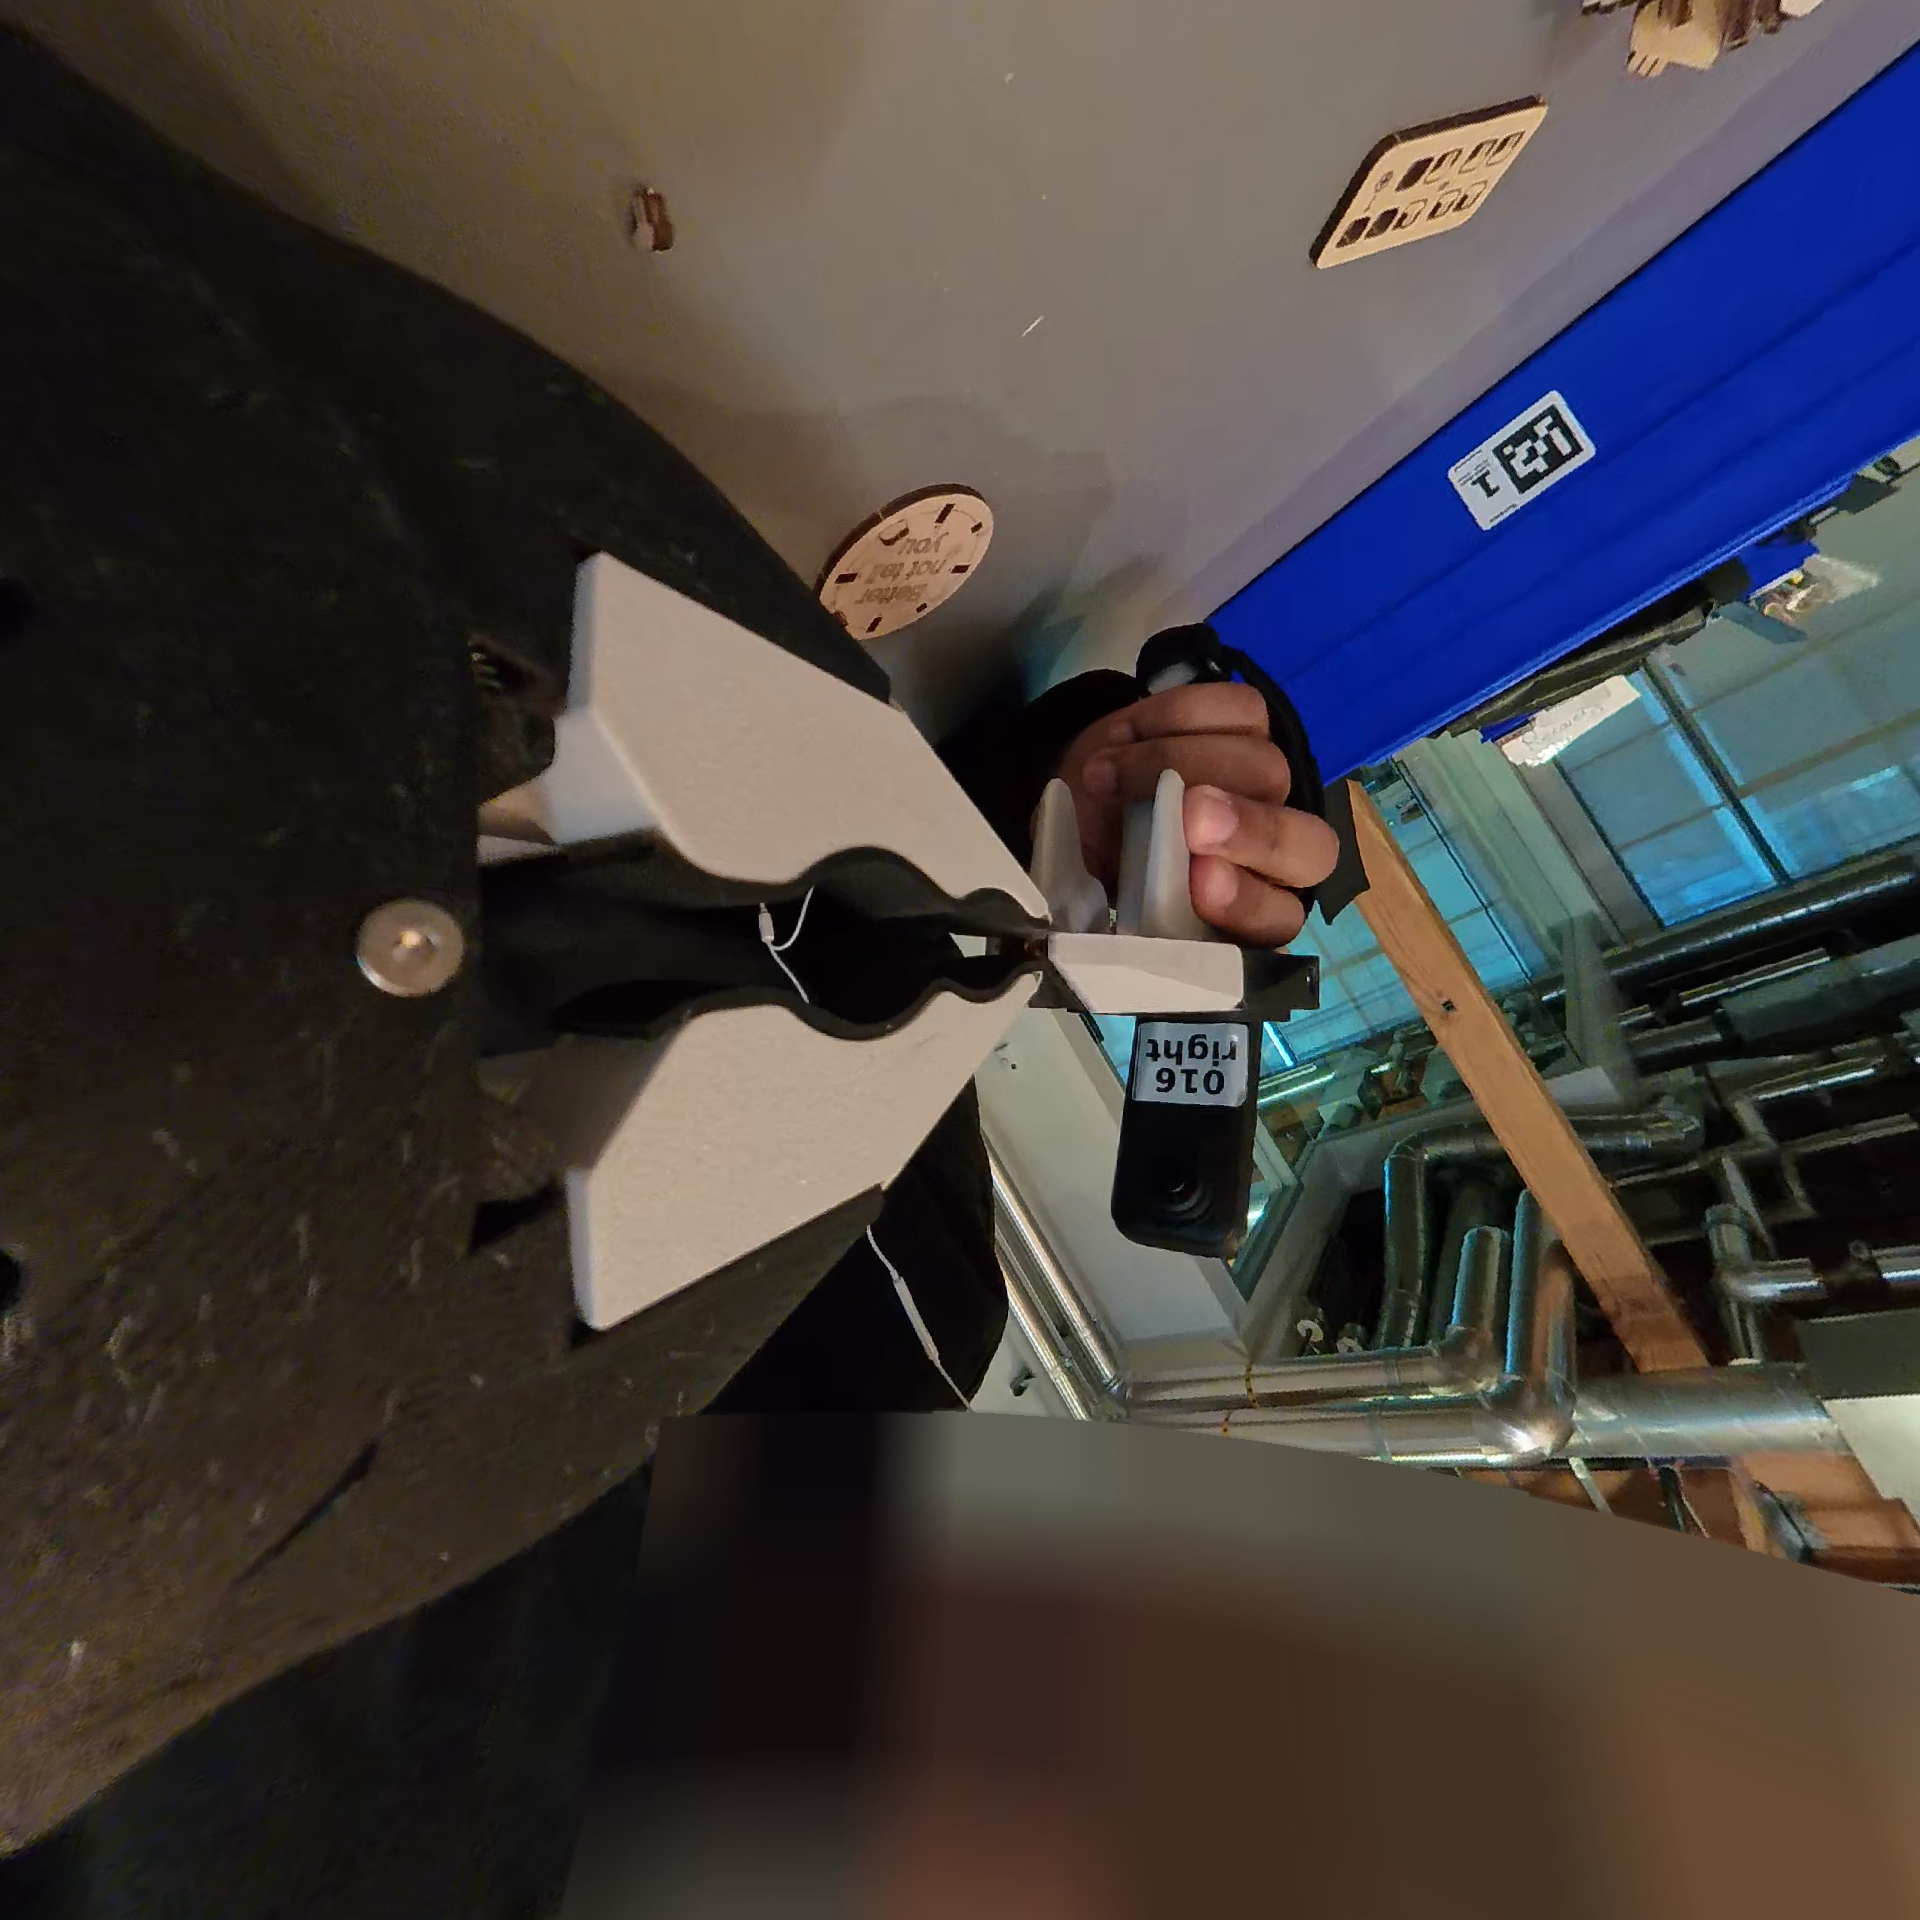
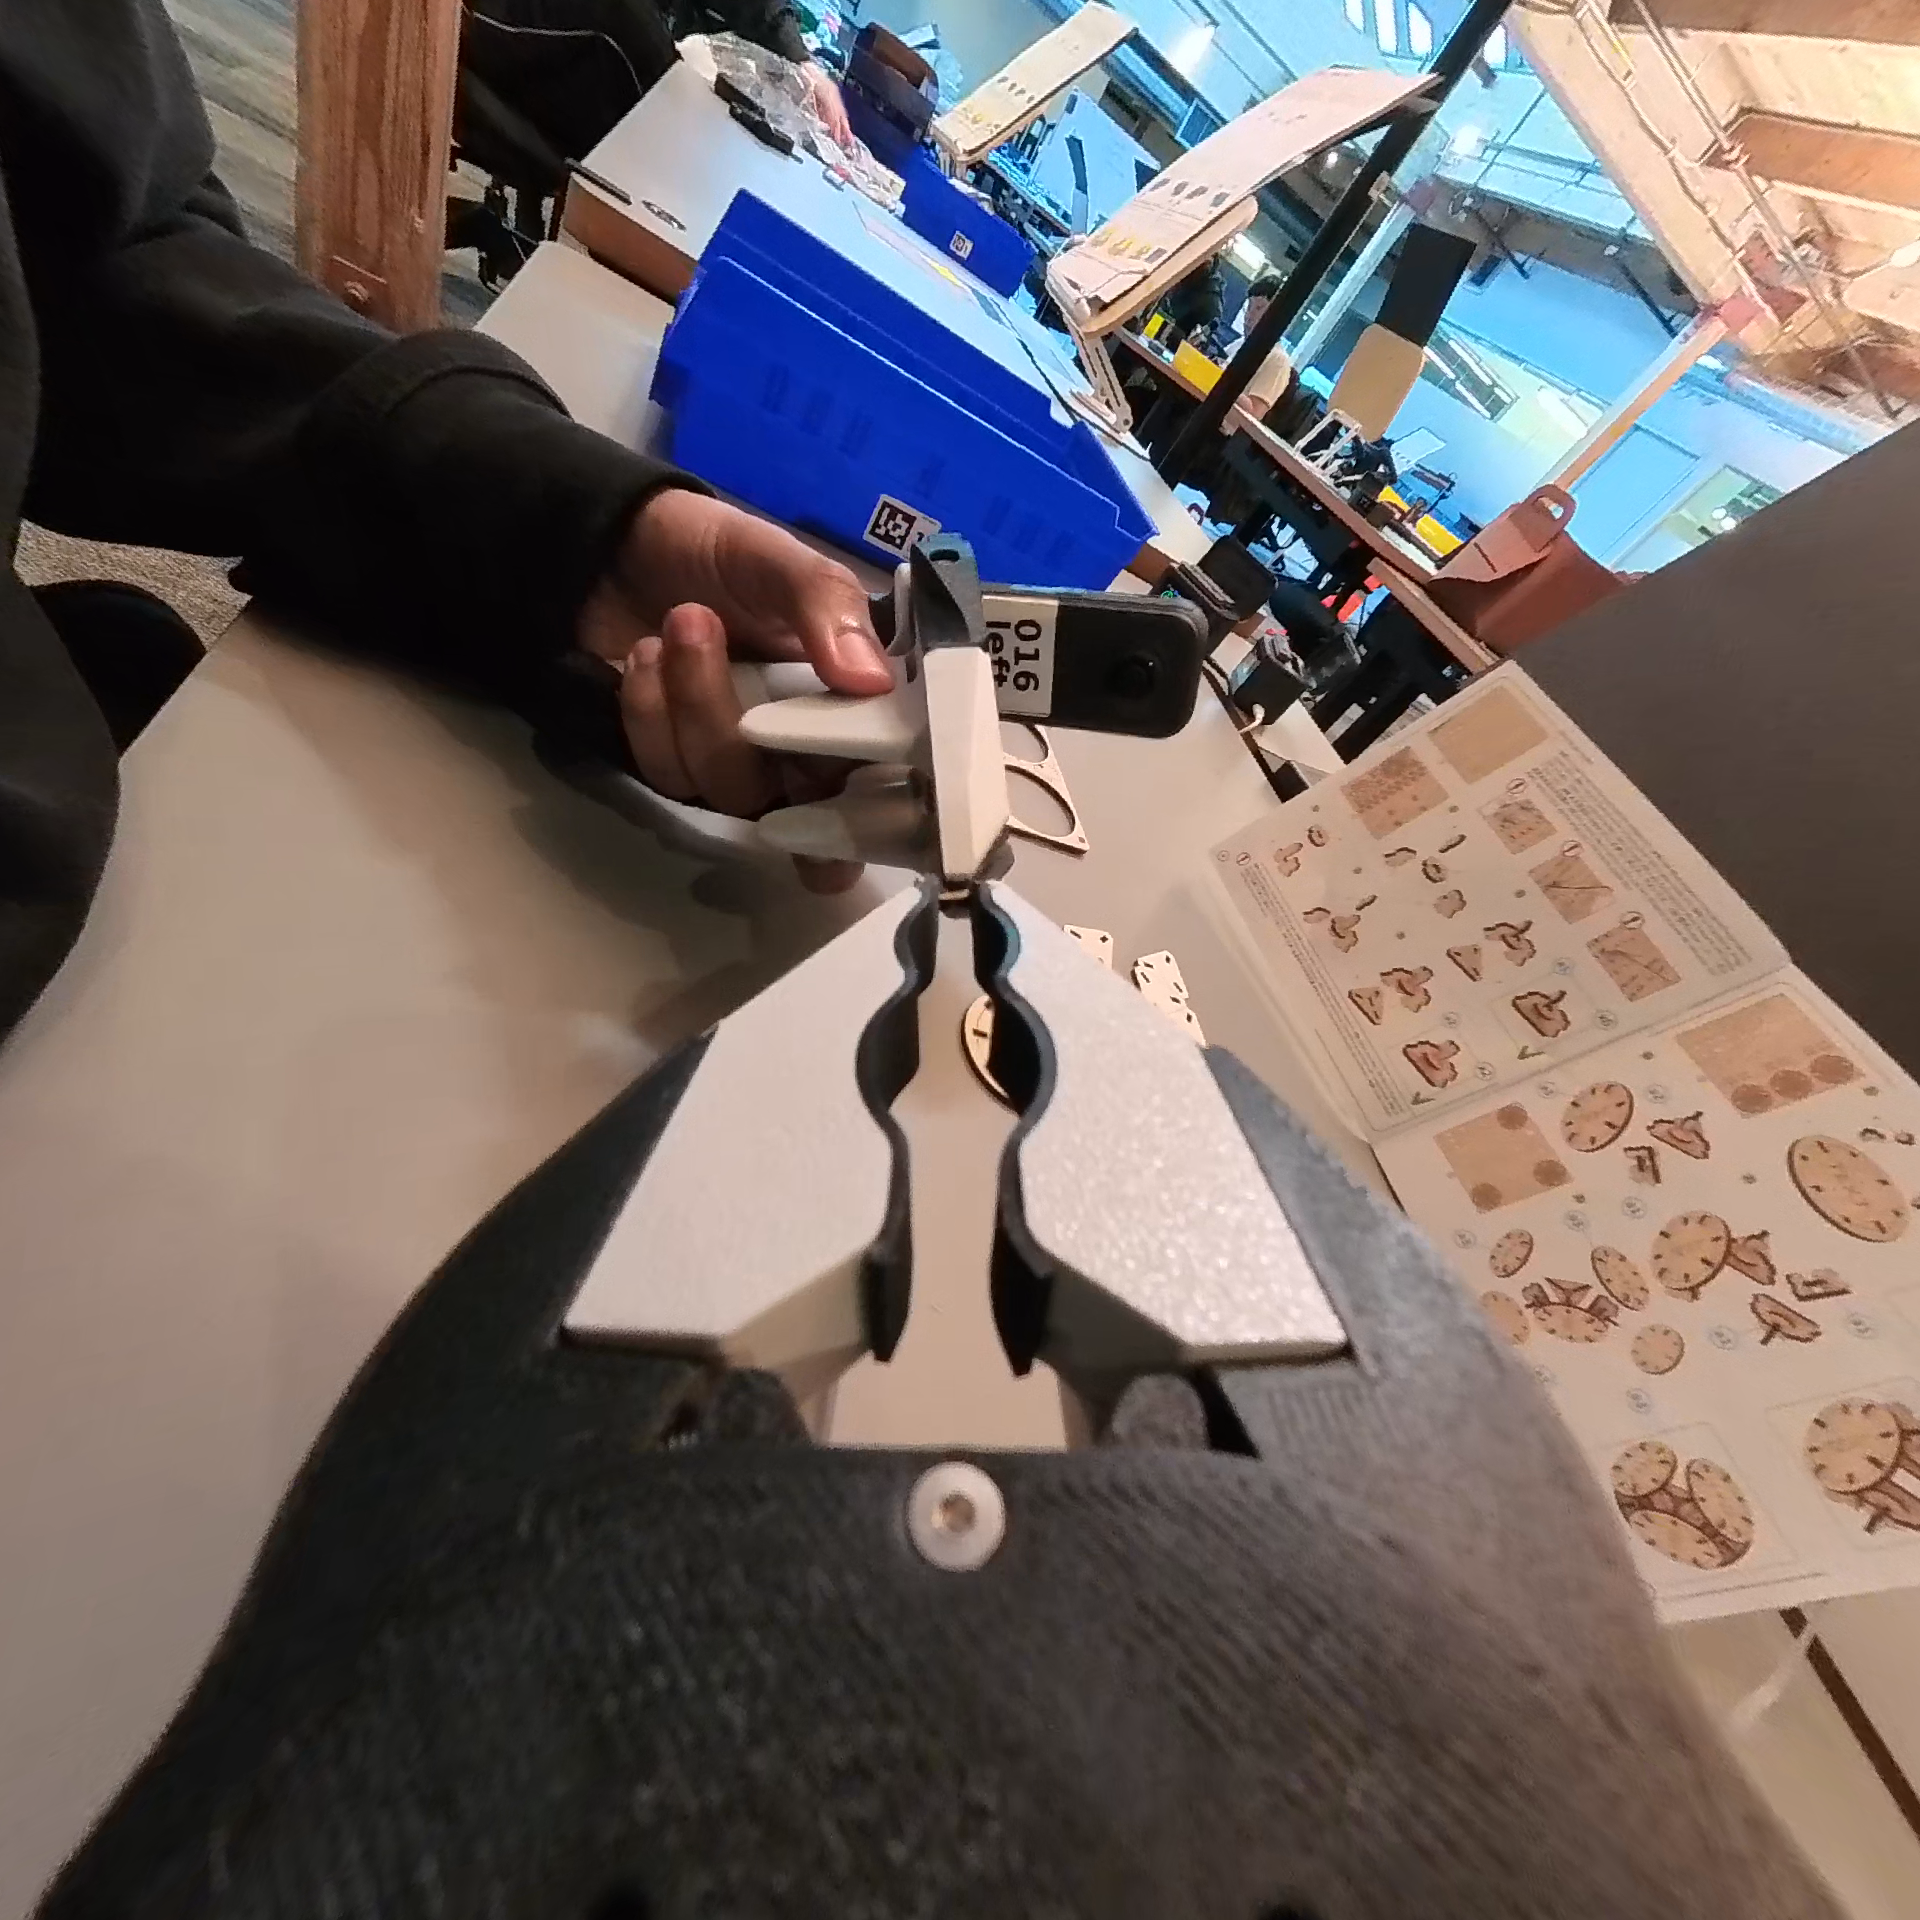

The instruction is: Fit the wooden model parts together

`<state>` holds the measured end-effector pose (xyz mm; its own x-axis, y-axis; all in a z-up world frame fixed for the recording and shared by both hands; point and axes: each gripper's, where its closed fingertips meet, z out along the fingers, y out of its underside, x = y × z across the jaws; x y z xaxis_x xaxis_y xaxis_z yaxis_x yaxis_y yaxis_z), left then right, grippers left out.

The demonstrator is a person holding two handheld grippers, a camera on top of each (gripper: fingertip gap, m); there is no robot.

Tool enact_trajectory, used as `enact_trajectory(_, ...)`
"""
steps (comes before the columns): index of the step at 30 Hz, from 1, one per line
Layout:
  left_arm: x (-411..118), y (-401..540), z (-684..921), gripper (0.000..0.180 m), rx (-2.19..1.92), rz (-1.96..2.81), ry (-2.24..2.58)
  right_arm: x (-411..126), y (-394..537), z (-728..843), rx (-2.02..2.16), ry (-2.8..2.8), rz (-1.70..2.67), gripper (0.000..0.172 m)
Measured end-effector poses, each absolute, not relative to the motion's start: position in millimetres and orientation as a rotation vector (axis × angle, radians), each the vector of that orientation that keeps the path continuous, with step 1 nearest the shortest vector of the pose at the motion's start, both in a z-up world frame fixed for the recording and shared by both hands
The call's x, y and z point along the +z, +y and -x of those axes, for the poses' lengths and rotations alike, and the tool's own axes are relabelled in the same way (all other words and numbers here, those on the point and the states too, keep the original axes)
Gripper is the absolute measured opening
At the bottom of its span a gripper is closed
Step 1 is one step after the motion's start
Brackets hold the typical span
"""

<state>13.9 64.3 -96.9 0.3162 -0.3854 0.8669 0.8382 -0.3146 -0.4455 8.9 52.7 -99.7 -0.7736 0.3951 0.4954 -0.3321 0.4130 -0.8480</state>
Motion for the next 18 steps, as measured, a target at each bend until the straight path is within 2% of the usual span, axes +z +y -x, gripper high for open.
enact_trajectory(18,-114,60,-26,0.0,-1.394,1.525,-0.433,-117,48,-22,1.419,-2.139,-0.035,0.005)
